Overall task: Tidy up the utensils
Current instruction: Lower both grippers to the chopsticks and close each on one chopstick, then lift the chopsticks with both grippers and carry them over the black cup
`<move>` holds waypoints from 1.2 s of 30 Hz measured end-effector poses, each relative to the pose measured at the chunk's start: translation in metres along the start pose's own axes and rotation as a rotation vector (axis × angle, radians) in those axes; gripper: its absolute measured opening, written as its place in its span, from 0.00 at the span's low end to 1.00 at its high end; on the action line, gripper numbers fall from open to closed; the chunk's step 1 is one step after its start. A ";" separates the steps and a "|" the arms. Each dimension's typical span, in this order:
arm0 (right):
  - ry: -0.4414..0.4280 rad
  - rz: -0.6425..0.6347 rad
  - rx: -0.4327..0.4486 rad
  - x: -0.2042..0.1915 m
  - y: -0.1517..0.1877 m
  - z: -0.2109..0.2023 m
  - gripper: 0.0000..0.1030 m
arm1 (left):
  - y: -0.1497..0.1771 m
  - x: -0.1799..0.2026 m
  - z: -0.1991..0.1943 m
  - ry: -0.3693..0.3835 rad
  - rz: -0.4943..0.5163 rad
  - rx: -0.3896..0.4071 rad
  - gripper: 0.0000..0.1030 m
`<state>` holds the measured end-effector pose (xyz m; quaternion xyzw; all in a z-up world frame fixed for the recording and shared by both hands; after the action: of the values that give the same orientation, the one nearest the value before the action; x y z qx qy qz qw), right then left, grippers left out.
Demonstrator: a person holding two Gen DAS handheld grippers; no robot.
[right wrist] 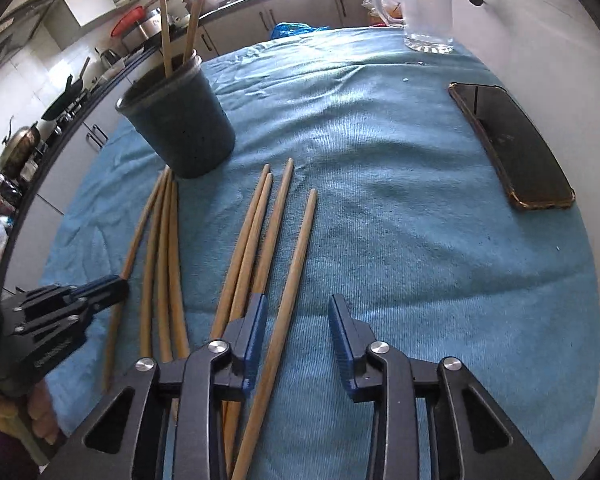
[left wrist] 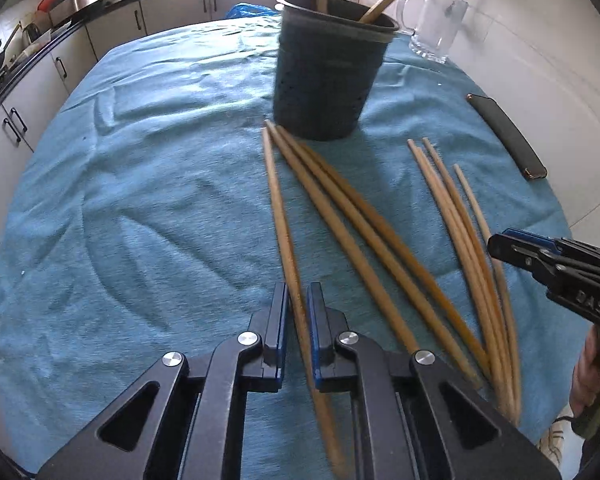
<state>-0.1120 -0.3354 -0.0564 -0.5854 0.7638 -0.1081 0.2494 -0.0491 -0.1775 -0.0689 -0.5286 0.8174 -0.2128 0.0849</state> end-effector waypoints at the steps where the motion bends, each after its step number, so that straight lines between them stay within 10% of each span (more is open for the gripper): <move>1: 0.010 -0.006 0.004 0.001 0.000 0.001 0.27 | 0.001 -0.003 -0.001 0.008 -0.006 -0.006 0.08; 20: 0.119 -0.007 -0.042 0.022 -0.046 0.026 0.17 | -0.066 -0.025 0.030 0.000 -0.036 -0.090 0.08; 36: 0.100 0.037 0.093 0.014 -0.069 0.009 0.06 | -0.082 -0.016 -0.002 -0.035 0.008 0.084 0.06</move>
<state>-0.0521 -0.3680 -0.0356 -0.5531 0.7800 -0.1678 0.2398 0.0249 -0.1916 -0.0326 -0.5249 0.8082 -0.2374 0.1222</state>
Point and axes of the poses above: each gripper's, at about its wrist camera, not at the fingertips, and z roughly the way its jaws point, x to its right, y to its underside, the point moved 9 cm from there along z, roughly the way its jaws point, and after that the axes turned 1 degree about -z, right-handed, at the moved point
